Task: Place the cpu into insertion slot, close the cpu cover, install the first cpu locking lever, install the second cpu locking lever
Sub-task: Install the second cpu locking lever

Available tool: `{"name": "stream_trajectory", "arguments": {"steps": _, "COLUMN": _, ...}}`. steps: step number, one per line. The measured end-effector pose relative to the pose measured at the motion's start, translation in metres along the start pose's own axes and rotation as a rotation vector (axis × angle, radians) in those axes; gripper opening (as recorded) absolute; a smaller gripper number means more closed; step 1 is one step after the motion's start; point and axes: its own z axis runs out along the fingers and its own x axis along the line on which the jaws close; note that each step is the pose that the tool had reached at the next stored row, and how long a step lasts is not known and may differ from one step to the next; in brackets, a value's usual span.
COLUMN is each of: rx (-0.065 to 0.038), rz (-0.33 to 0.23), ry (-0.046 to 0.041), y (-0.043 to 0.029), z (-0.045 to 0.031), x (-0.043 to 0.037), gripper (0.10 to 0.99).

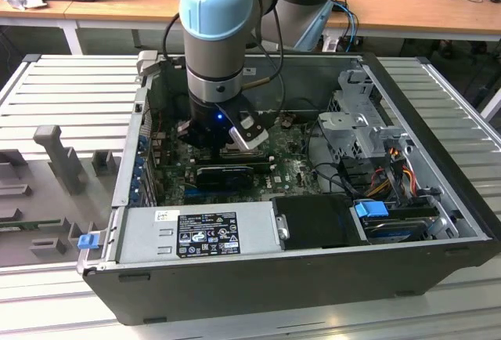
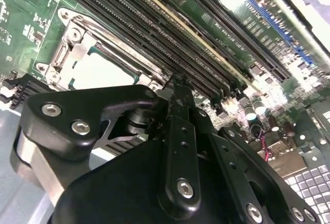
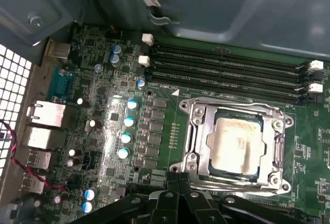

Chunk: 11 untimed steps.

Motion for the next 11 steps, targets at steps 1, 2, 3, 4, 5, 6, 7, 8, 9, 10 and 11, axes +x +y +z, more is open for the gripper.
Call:
{"name": "stream_trajectory", "arguments": {"steps": 1, "rx": -0.007, "rz": 0.000, "ry": -0.0011, "y": -0.0003, "z": 0.0011, "x": 0.0000, "gripper": 0.106}}
{"name": "stream_trajectory", "arguments": {"steps": 2, "rx": -0.015, "rz": 0.000, "ry": -0.0023, "y": -0.0010, "z": 0.0020, "x": 0.0002, "gripper": 0.106}}
{"name": "stream_trajectory", "arguments": {"steps": 3, "rx": -0.016, "rz": 0.000, "ry": -0.0024, "y": -0.0011, "z": 0.0024, "x": 0.0002, "gripper": 0.106}}
{"name": "stream_trajectory", "arguments": {"steps": 4, "rx": -0.017, "rz": 0.000, "ry": -0.0026, "y": -0.0011, "z": 0.0026, "x": 0.0002, "gripper": 0.106}}
{"name": "stream_trajectory", "arguments": {"steps": 5, "rx": -0.021, "rz": 0.000, "ry": -0.0031, "y": -0.0013, "z": 0.0029, "x": 0.0002, "gripper": 0.106}}
{"name": "stream_trajectory", "arguments": {"steps": 6, "rx": -0.025, "rz": 0.000, "ry": -0.0039, "y": -0.0013, "z": 0.0036, "x": 0.0002, "gripper": 0.106}}
{"name": "stream_trajectory", "arguments": {"steps": 7, "rx": -0.026, "rz": 0.000, "ry": -0.0041, "y": -0.0014, "z": 0.0043, "x": 0.0002, "gripper": 0.106}}
{"name": "stream_trajectory", "arguments": {"steps": 8, "rx": -0.027, "rz": 0.000, "ry": -0.0040, "y": -0.0016, "z": 0.0047, "x": 0.0002, "gripper": 0.106}}
{"name": "stream_trajectory", "arguments": {"steps": 9, "rx": -0.028, "rz": 0.000, "ry": -0.0046, "y": -0.0017, "z": 0.0055, "x": 0.0002, "gripper": 0.106}}
{"name": "stream_trajectory", "arguments": {"steps": 10, "rx": -0.028, "rz": 0.000, "ry": -0.0044, "y": -0.0017, "z": 0.0057, "x": 0.0003, "gripper": 0.106}}
{"name": "stream_trajectory", "arguments": {"steps": 11, "rx": -0.029, "rz": 0.000, "ry": -0.0044, "y": -0.0018, "z": 0.0060, "x": 0.0003, "gripper": 0.106}}
